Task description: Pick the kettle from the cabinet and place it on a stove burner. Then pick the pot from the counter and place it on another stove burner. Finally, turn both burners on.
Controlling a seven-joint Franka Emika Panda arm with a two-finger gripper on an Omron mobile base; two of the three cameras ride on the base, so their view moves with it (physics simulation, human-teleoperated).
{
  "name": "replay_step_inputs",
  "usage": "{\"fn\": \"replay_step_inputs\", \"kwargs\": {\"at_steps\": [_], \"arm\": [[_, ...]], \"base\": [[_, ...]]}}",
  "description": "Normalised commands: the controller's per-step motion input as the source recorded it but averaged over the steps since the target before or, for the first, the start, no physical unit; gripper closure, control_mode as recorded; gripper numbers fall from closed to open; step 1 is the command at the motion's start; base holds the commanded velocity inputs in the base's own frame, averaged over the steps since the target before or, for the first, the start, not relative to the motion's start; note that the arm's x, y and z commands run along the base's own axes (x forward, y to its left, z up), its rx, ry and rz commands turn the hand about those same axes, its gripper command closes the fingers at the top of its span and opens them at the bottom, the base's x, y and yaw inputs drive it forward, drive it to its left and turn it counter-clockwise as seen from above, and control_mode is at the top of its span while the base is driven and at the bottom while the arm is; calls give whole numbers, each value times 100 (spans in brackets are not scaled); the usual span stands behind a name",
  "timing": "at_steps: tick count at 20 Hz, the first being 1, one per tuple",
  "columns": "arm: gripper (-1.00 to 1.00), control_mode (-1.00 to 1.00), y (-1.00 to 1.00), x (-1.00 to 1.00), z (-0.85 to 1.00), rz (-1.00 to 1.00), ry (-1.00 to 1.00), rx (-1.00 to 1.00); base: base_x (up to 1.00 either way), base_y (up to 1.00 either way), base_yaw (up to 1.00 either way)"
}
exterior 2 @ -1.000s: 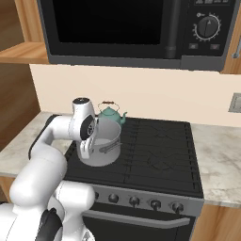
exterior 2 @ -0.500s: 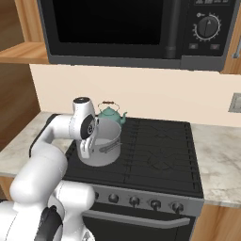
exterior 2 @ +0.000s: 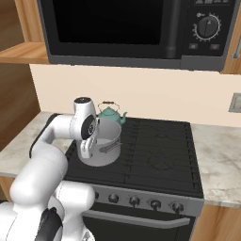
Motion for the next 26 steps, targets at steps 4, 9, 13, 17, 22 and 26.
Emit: {"fn": "replay_step_inputs", "kwargs": {"at_steps": [4, 9, 13, 17, 22, 26], "arm": [[-100, -100, -5, -14, 2, -3, -1, 4], [-100, -100, -3, -18, 15, -3, -3, 2], [-100, -100, 0, -16, 24, -3, -4, 0], [-100, -100, 0, -19, 25, -3, -5, 0], [-100, -100, 0, -24, 28, -3, -6, 0], [-100, -100, 0, -24, 28, -2, -7, 0]], "base": [[0, 0, 0], [0, 0, 0], [0, 0, 0], [0, 0, 0], [0, 0, 0], [0, 0, 0]]}}
